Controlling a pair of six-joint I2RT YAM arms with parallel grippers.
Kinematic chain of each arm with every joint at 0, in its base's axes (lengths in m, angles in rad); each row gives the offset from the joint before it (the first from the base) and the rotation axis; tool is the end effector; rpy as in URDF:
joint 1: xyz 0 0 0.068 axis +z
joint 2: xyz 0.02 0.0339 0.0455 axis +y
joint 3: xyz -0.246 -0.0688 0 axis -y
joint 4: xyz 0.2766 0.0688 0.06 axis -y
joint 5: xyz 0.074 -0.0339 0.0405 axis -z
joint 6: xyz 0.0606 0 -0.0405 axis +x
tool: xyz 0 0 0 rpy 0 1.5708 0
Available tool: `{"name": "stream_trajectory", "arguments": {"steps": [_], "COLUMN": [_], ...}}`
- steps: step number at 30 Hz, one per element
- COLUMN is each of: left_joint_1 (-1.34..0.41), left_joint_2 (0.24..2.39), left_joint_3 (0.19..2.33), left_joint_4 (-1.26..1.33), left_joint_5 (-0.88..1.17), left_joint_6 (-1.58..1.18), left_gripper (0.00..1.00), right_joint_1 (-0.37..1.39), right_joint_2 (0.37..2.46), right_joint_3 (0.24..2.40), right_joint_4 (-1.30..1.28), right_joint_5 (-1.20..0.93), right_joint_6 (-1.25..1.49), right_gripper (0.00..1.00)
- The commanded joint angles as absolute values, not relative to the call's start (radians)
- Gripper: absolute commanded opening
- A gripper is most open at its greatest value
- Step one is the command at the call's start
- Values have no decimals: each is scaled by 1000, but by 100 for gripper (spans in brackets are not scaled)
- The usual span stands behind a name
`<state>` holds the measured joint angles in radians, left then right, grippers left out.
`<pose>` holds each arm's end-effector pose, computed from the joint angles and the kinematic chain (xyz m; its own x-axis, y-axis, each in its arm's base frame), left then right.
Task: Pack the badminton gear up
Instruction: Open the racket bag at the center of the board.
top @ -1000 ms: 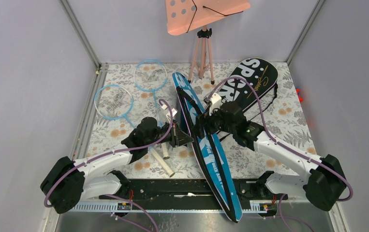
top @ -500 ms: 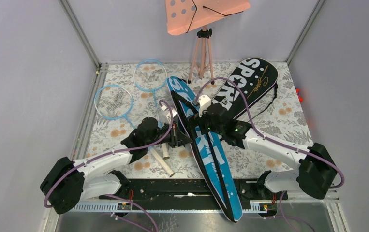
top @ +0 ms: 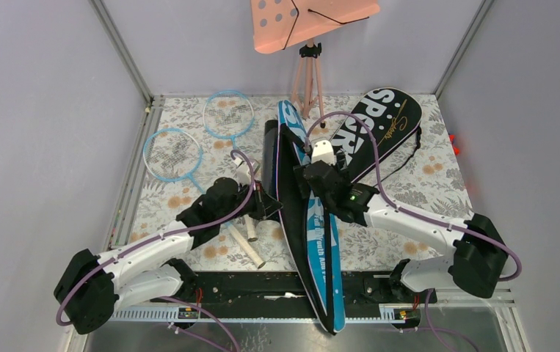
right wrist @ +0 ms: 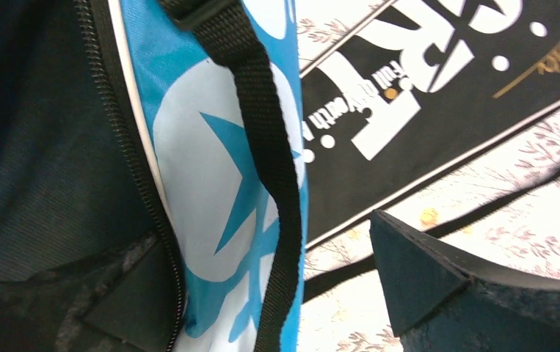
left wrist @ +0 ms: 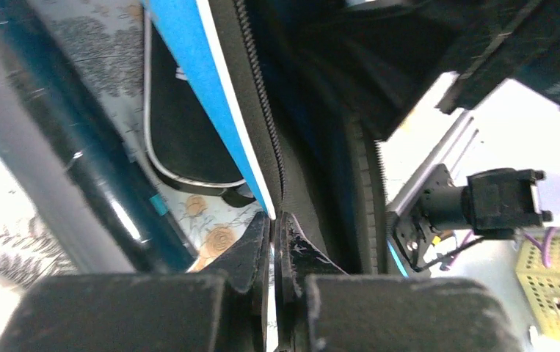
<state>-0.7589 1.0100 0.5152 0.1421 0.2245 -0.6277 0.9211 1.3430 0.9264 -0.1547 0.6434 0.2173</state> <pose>0.1982 -0.2066 0.1973 -0.6859 -0.1386 -0.7144 0.5185 0.5958 -0.6134 0.2375 0.2525 0.2299 -0.3909 -0.2295 -0.8914 -0.2535 0.9578 -0.1354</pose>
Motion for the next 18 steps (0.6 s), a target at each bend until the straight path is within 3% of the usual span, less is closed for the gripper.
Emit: {"name": "stream_trajectory", "arguments": {"steps": [1,3,6,18], "left_joint_1": [-755,-755,-756,-755], "left_joint_2": [985,983,987,1046], "left_joint_3": [583,592,613,783], "left_joint_4": [92,81,58,-112], "left_joint_5": [49,29,4,-321], "left_joint_6": [-614,-614,-613,-589], "left_gripper": [0,0,0,0], "right_joint_1": [917,910,905,832], "right_joint_2": [1302,1304,1298,1064], "right_joint_3": [919,907,900,799], "right_joint_4": [-277,-304,-330,-449], "right_joint_5": [770,778,762,653], "right_joint_6": [273,296,330,446], "right_gripper": [90,77,73,79]}}
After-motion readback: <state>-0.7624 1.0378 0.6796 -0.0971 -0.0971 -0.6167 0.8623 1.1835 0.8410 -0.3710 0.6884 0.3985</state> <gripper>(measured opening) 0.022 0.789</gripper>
